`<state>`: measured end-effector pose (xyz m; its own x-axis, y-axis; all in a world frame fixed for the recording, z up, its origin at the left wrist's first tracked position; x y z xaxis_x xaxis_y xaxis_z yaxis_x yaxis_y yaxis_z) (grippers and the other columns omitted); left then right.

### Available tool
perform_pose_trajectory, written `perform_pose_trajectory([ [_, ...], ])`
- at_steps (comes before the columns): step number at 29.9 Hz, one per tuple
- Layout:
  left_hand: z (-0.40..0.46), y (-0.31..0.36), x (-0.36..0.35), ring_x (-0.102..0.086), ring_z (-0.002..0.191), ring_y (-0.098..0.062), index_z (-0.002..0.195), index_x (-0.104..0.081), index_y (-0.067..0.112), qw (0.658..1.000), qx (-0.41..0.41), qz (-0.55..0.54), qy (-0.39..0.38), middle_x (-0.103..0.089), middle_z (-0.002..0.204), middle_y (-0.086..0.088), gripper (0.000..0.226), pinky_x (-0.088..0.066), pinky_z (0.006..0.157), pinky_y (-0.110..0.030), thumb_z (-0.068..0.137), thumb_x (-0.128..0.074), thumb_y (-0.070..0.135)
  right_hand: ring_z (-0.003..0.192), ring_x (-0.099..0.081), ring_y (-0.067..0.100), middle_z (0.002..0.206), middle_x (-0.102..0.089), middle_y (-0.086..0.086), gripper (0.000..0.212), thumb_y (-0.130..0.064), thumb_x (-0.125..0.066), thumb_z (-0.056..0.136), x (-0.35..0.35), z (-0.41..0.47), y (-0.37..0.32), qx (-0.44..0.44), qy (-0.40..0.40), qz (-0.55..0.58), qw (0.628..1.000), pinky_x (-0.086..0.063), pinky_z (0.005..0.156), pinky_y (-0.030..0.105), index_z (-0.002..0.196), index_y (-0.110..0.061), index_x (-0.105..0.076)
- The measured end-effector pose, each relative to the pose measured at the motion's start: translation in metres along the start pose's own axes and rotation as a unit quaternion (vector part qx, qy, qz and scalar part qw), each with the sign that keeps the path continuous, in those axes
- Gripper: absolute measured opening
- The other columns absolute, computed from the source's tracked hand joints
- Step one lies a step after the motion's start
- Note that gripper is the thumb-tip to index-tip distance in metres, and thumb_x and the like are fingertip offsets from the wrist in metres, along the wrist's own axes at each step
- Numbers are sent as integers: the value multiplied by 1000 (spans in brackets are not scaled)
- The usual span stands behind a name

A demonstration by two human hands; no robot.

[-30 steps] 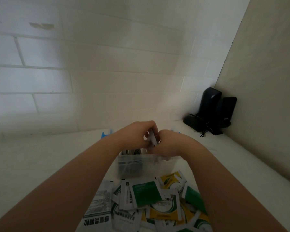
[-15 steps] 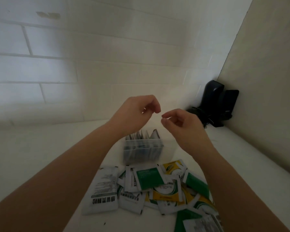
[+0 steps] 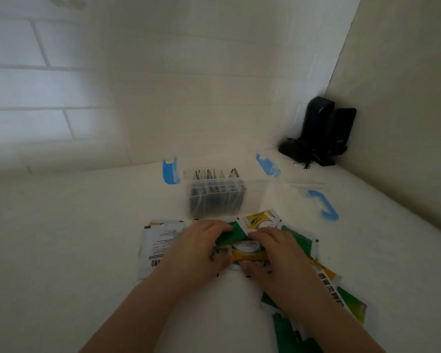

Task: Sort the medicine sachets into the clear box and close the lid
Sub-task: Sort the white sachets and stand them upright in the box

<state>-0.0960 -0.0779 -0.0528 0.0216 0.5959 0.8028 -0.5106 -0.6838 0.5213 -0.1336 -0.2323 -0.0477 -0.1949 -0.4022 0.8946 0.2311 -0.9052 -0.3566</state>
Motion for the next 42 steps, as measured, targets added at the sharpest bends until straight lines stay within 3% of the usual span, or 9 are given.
perform_pose_trajectory([
  [6, 1, 0, 11, -57, 88, 0, 100, -64, 32, 998, 14, -38, 49, -63, 92, 19, 18, -46, 80, -13, 83, -60, 31, 117, -36, 10, 123, -48, -7, 25, -41, -51, 86, -3, 2, 4, -29, 51, 36, 998, -25, 88, 15, 106, -27, -53],
  [9, 0, 0, 27, -59, 81, 4, 85, -65, 34, 983, 20, -116, 141, -64, 73, 22, 12, -45, 66, -5, 87, -54, 27, 112, -40, 11, 118, -49, -7, 35, -38, -54, 85, -4, 1, 6, -35, 45, 40, 998, -31, 89, 18, 117, -27, -46],
  [12, -2, -1, 34, -59, 78, 3, 86, -58, 36, 961, 42, -181, 207, -64, 75, 17, 17, -47, 61, -10, 90, -46, 25, 105, -45, 6, 114, -44, -8, 40, -28, -64, 81, -2, 1, 6, -34, 60, 90, 994, -41, 89, 14, 117, -28, -47],
  [16, -2, -4, 27, -56, 71, 1, 88, -47, 33, 968, 69, -154, 184, -58, 69, 8, 13, -44, 56, -11, 93, -37, 26, 86, -50, -8, 106, -46, -11, 40, -7, -67, 77, 9, 2, 8, -42, 85, 195, 976, -40, 70, -3, 97, -38, -49],
  [23, 1, -7, 17, -57, 72, 0, 81, -51, 30, 974, 83, -155, 140, -61, 77, 12, 16, -43, 61, -9, 93, -43, 23, 84, -69, 11, 101, -67, 2, 32, -10, -66, 79, 30, 1, 10, -69, 136, 442, 884, -58, 64, 24, 101, -32, -55],
  [28, 3, 5, 13, -60, 62, 3, 75, -58, 31, 953, 91, -276, 91, -67, 67, 10, 25, -45, 51, -8, 92, -40, 31, 93, -58, 8, 102, -50, -12, 40, -10, -68, 76, 14, 2, -9, 5, 118, 268, 956, -54, 74, 18, 94, -40, -48],
  [32, 2, 9, 13, -69, 77, -8, 91, -61, 36, 912, 87, -399, 31, -71, 87, 10, 29, -57, 66, -22, 71, -51, 55, 97, -56, 8, 104, -46, -20, 48, -11, -67, 77, 9, 4, -6, -19, 119, 296, 947, -54, 78, 18, 97, -47, -43],
  [36, 1, 7, 10, -68, 93, -15, 107, -56, 27, 855, 76, -512, -45, -72, 102, 5, 54, -55, 69, -20, 57, -75, 23, 93, -61, 10, 111, -54, -7, 53, -9, -67, 78, 9, 4, 1, -47, 107, 365, 924, -57, 73, 23, 104, -47, -41],
  [42, 5, -1, 13, -71, 75, -16, 87, -70, 18, 799, 129, -587, 19, -76, 84, -4, 23, -57, 63, -23, 67, -61, 24, 88, -63, 4, 104, -53, -19, 56, -11, -68, 77, 10, 4, 5, -71, 97, 419, 900, -55, 66, 15, 109, -46, -38],
])
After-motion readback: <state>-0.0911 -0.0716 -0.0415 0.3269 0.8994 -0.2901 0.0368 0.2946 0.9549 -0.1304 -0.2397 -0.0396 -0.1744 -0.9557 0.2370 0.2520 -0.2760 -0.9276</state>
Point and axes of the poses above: each hand's wrist, its own z-axis towards the middle knuckle, its own x-axis out of the back of the hand, y = z × x, the point moved 3 cm from there along z, towards the middle knuckle
